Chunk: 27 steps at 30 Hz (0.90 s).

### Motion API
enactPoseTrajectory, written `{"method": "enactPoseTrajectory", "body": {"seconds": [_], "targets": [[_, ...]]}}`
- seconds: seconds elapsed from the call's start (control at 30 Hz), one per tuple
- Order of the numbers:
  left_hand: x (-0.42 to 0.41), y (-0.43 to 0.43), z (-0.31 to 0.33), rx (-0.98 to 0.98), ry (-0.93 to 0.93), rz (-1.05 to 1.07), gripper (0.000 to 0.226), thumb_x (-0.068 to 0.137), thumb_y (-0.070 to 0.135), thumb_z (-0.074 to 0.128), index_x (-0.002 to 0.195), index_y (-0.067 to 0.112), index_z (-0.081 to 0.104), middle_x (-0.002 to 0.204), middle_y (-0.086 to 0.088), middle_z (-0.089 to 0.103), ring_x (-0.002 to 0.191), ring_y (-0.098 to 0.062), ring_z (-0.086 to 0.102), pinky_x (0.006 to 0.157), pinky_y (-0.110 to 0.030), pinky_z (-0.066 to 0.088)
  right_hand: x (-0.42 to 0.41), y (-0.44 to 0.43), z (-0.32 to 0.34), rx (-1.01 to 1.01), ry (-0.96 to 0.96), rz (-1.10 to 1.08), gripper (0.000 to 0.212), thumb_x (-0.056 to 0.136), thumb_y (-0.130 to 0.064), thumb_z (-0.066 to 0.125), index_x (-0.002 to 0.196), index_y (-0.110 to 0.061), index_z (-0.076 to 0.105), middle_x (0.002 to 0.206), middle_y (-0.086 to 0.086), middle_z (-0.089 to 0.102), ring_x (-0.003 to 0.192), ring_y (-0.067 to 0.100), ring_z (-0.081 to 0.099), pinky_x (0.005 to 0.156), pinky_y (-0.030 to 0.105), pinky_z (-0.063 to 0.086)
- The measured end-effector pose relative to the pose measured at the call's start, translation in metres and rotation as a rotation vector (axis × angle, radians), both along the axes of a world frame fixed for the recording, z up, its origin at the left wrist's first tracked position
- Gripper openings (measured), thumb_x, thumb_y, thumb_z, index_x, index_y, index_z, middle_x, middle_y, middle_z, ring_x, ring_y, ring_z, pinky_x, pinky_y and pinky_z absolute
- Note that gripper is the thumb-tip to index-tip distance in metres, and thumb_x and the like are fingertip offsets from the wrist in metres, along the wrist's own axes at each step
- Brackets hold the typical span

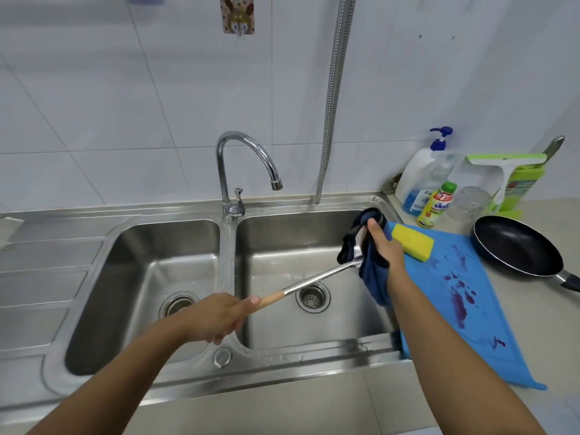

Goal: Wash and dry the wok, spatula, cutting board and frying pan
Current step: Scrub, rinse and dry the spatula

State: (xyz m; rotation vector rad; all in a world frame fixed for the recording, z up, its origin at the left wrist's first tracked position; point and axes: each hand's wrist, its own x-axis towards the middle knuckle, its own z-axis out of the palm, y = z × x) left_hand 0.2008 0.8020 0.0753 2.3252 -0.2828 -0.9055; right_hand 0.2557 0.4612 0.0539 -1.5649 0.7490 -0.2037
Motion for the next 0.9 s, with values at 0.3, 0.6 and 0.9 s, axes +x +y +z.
{"method": "enactPoseTrajectory", "body": {"seconds": [0.3,0.6,0.9], "targets": [[0.01,-0.025,-0.021,0.196,-0.475,0.087,0.074,0.082,0.078,0.018,0.062,0.016,0.054,0.064,-0.004,0.062,0.062,-0.015,0.059,0.056,-0.023,0.039,-0.004,-0.025,-0.006,0.132,-0.051,-0.109,0.036,0.099,-0.039,0.048,0.106,-0.006,0.06,0.085,0.002,0.062,0.084,0.022,0.061,0.076,0.035,0.052],[0.034,-0.05,-0.015,0.241,-0.458,0.049,0.08,0.078,0.082,0.011,0.058,0.014,0.048,0.058,-0.003,0.054,0.06,-0.018,0.059,0.065,-0.031,0.048,-0.022,-0.02,-0.012,-0.686,0.008,0.395,0.073,0.081,-0.076,0.044,0.147,-0.052,0.024,0.163,-0.006,0.002,0.149,0.022,0.0,0.12,0.047,0.01],[0.027,-0.063,-0.006,0.419,-0.703,-0.148,0.076,0.078,0.083,0.006,0.062,0.022,0.049,0.059,0.002,0.054,0.057,-0.011,0.056,0.061,-0.029,0.053,0.014,-0.032,0.028,-0.711,0.213,0.413,0.035,0.086,-0.057,0.056,0.074,-0.025,0.06,0.088,0.002,0.063,0.097,0.03,0.06,0.08,0.038,0.047]]}}
